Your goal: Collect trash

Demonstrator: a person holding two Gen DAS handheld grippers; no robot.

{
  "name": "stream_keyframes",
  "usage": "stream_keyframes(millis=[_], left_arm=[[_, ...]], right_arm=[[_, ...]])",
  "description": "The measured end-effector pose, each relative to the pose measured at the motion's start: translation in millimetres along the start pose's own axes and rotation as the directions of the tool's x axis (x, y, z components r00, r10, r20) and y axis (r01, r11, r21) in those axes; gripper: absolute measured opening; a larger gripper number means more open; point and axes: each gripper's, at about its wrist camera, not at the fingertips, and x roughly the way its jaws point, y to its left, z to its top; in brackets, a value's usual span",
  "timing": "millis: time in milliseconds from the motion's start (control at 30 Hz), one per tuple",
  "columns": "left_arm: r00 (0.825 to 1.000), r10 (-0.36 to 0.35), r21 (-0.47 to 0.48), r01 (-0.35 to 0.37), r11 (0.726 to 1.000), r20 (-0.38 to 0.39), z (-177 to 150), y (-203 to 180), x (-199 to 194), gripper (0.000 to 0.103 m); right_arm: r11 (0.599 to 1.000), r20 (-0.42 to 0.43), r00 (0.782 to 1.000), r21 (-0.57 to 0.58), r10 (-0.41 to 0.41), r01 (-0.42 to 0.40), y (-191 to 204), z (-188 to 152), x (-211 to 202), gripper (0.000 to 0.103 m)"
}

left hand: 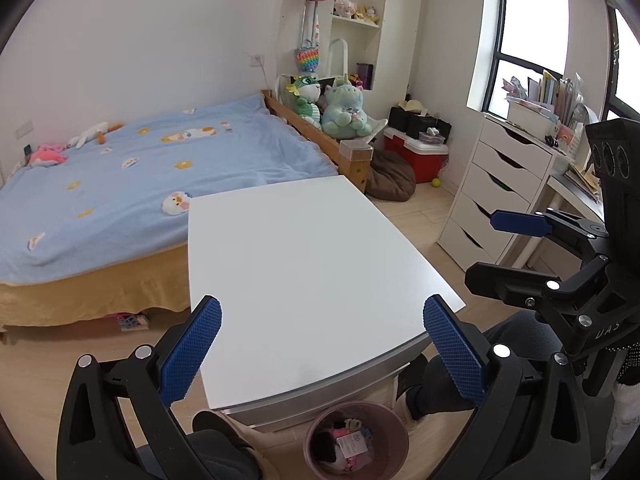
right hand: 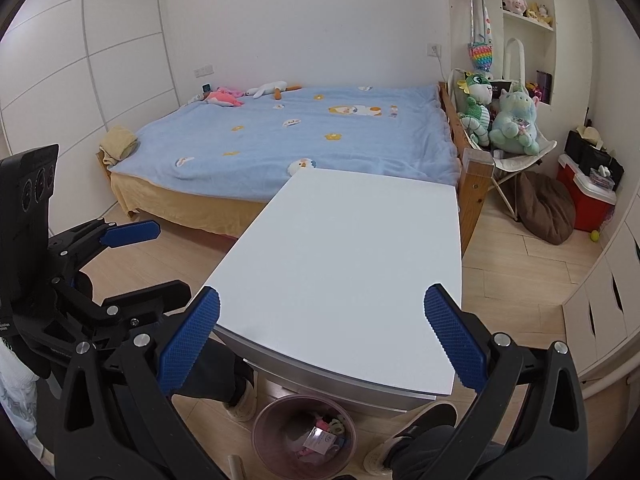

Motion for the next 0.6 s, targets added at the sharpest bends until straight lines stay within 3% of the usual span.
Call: stream_keyframes(millis=[600], left_arm=[[1.0, 0.01, -0.007, -0.01, 1.0, -0.003, 1.2, 1.7, 0.4, 0.097]], right_arm=[[1.0, -0.001, 1.0, -0.001, -0.003, 0.003, 0.1, -0.7, 1.1, 0.1]])
